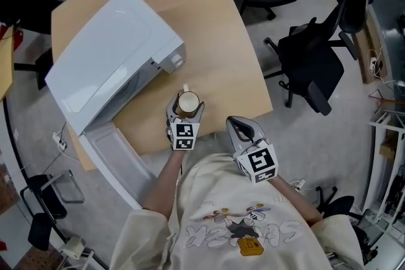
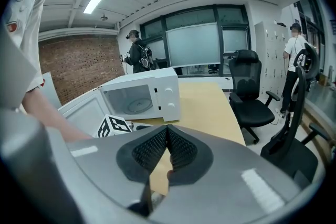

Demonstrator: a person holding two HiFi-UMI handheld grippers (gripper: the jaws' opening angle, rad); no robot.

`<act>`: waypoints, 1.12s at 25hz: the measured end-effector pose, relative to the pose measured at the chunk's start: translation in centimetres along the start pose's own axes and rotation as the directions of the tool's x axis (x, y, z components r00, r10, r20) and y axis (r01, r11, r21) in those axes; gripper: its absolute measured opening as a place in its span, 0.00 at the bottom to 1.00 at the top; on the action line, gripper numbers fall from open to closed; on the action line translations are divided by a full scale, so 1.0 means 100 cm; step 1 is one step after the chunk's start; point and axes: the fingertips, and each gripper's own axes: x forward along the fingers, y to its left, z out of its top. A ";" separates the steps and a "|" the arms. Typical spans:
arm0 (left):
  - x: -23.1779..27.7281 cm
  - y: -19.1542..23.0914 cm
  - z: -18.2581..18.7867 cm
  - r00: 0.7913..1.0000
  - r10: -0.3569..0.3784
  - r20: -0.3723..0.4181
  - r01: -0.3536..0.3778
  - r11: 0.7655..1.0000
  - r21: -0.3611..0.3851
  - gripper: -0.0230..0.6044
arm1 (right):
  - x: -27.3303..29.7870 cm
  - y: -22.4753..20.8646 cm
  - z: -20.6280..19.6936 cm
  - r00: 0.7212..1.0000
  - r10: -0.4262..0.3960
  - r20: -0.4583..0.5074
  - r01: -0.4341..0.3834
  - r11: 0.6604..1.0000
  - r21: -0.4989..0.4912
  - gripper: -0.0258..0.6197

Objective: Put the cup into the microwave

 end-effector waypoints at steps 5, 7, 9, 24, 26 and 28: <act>-0.006 0.003 0.008 1.000 0.013 -0.023 -0.013 0.999 -0.038 0.67 | 0.002 0.002 0.000 1.000 0.005 0.002 -0.004 1.000 -0.010 0.05; -0.013 0.006 0.011 0.999 0.026 -0.018 -0.027 0.998 -0.058 0.67 | 0.006 0.003 -0.004 1.000 0.011 -0.002 -0.011 1.000 -0.019 0.05; -0.021 0.009 0.013 0.999 0.040 -0.008 -0.040 0.996 -0.076 0.67 | 0.012 0.006 -0.007 1.000 0.028 -0.006 -0.028 0.999 -0.037 0.05; -0.118 0.071 0.019 0.944 0.329 0.031 -0.312 0.918 -0.244 0.67 | 0.086 0.078 0.004 0.952 0.306 -0.014 -0.300 0.924 -0.237 0.05; -0.130 0.083 0.019 0.929 0.368 0.029 -0.349 0.902 -0.254 0.67 | 0.097 0.093 0.006 0.935 0.354 -0.019 -0.346 0.902 -0.257 0.05; -0.141 0.097 0.020 0.913 0.407 0.031 -0.385 0.884 -0.264 0.67 | 0.108 0.107 0.009 0.918 0.397 -0.025 -0.388 0.880 -0.274 0.05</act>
